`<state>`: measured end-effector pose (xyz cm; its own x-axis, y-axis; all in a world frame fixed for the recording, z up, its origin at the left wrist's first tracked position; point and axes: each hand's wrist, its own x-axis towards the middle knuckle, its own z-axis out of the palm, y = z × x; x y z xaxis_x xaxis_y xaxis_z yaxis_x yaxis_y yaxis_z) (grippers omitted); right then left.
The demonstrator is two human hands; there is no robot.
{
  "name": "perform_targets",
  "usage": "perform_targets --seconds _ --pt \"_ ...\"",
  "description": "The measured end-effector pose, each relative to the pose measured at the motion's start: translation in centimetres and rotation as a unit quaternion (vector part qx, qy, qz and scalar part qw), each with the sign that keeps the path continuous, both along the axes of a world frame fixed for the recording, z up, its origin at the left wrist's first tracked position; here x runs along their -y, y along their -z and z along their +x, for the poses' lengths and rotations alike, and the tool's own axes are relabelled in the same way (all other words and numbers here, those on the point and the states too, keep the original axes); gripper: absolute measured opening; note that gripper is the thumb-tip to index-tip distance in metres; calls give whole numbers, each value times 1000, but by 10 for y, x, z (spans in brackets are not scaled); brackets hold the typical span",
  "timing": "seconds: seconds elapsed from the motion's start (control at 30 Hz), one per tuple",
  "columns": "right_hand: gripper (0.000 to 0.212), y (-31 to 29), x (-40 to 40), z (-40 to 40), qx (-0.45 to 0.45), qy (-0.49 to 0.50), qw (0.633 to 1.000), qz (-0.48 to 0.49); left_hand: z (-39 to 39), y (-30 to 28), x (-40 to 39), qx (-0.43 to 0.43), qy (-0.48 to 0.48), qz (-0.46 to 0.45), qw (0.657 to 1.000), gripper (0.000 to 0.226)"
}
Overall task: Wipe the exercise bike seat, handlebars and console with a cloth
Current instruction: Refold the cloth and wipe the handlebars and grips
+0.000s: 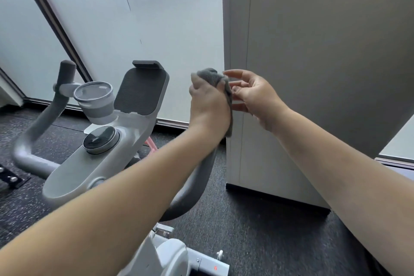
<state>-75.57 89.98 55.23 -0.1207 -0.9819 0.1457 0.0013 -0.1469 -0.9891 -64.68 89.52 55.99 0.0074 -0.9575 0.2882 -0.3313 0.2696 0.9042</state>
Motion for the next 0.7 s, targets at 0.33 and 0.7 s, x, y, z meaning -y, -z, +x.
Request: perform_targets --seconds 0.33,0.7 --pt "25 5 -2 -1 -9 -1 1000 4 13 -20 3 109 -8 -24 994 28" --pt "20 -16 26 20 17 -116 993 7 67 -13 -10 248 104 55 962 35"
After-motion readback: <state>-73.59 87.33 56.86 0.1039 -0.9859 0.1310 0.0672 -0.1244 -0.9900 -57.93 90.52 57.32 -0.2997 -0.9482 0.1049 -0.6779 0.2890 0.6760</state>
